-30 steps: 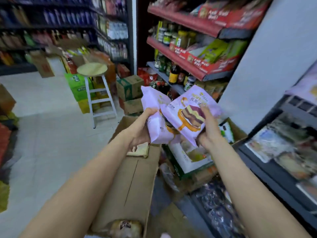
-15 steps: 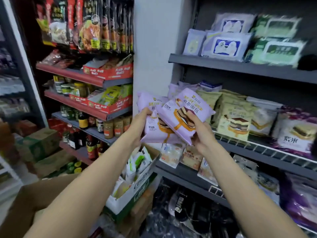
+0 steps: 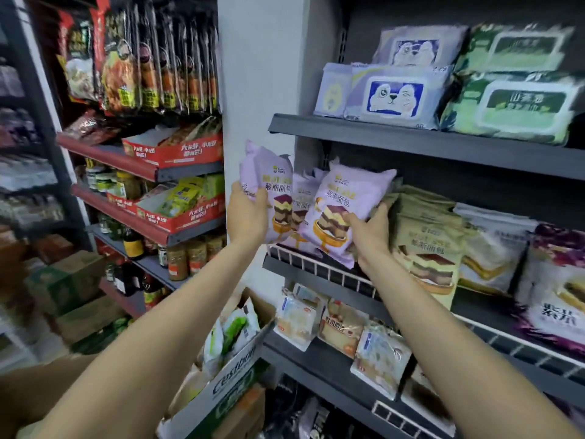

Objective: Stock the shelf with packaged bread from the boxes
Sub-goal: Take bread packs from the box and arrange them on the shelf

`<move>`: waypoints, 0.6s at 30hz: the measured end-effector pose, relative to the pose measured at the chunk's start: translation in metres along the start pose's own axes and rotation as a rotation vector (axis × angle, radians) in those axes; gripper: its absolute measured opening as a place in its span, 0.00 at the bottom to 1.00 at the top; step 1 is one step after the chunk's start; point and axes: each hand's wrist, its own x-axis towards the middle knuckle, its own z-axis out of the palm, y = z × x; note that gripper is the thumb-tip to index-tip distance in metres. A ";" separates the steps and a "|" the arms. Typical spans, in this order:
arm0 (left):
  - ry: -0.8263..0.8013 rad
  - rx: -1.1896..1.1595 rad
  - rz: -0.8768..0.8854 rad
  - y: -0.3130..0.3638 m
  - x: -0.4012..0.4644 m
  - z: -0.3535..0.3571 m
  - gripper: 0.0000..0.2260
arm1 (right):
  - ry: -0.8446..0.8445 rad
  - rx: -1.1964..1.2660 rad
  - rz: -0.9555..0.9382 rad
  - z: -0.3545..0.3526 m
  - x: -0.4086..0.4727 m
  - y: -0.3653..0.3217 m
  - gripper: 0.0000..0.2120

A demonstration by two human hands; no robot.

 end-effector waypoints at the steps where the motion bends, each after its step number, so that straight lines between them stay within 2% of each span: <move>1: 0.004 0.032 0.011 -0.002 0.004 0.000 0.17 | -0.024 -0.025 -0.006 0.009 0.004 0.004 0.22; 4: 0.013 0.096 0.030 -0.005 0.017 -0.004 0.17 | -0.104 -0.060 0.004 0.039 0.017 0.018 0.21; 7: 0.003 0.041 0.041 -0.010 0.031 -0.010 0.17 | -0.128 -0.130 -0.030 0.062 0.030 0.027 0.22; 9: -0.024 0.011 0.041 -0.013 0.042 -0.013 0.14 | -0.146 -0.284 -0.090 0.071 0.035 0.035 0.22; 12: -0.100 -0.029 0.049 -0.022 0.055 -0.013 0.11 | -0.232 -0.718 -0.111 0.077 0.033 0.052 0.25; 15: -0.192 -0.126 0.029 -0.030 0.058 -0.011 0.16 | -0.316 -0.871 -0.018 0.080 0.033 0.054 0.29; 17: -0.264 -0.153 0.008 -0.030 0.057 -0.010 0.15 | -0.361 -0.925 0.029 0.075 0.034 0.048 0.28; 18: -0.302 -0.171 0.001 -0.030 0.057 -0.009 0.13 | -0.318 -0.906 0.030 0.069 0.034 0.044 0.27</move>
